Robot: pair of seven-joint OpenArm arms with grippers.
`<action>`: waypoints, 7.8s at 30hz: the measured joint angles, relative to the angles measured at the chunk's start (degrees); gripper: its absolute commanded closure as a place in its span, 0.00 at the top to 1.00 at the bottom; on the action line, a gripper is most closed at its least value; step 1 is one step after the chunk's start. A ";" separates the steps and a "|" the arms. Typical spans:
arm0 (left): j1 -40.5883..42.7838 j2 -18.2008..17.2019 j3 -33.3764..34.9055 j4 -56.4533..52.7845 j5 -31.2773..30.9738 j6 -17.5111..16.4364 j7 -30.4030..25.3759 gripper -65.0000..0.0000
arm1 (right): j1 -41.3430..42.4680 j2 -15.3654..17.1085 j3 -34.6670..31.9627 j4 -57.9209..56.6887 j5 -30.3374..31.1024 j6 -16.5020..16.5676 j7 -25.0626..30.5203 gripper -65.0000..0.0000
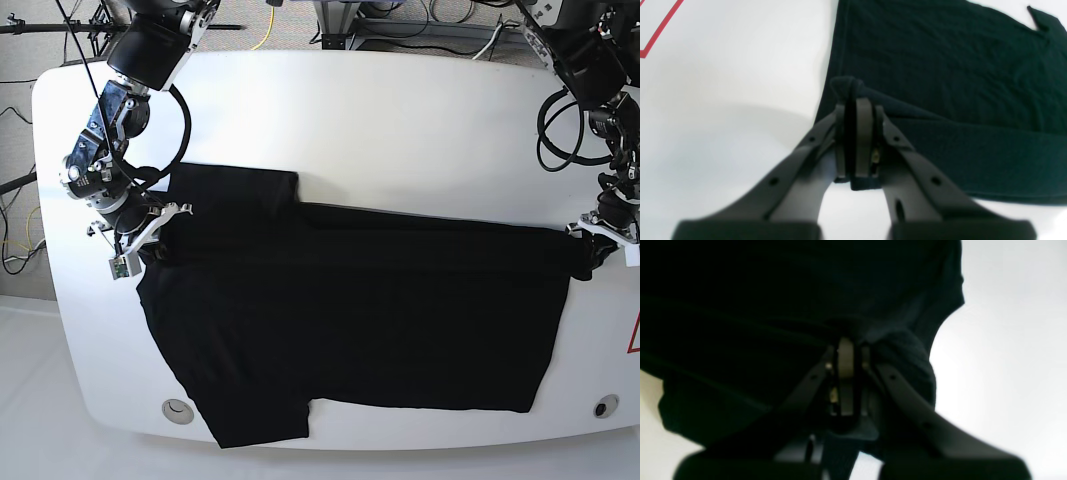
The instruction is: Fold the T-shirt properly
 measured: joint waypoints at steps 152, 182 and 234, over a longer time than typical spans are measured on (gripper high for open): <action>-4.74 -1.79 4.50 -21.51 10.25 6.10 -25.29 0.00 | -12.92 -2.71 2.43 7.19 -7.06 -0.37 5.64 0.91; -3.63 -1.79 4.61 -21.51 10.25 6.05 -25.64 0.00 | -8.98 -2.45 2.01 0.59 -7.30 -0.48 5.70 1.00; -1.51 -1.81 7.82 -21.49 10.21 5.90 -25.86 0.00 | -6.71 1.31 0.26 -10.82 -5.44 -0.37 11.45 0.16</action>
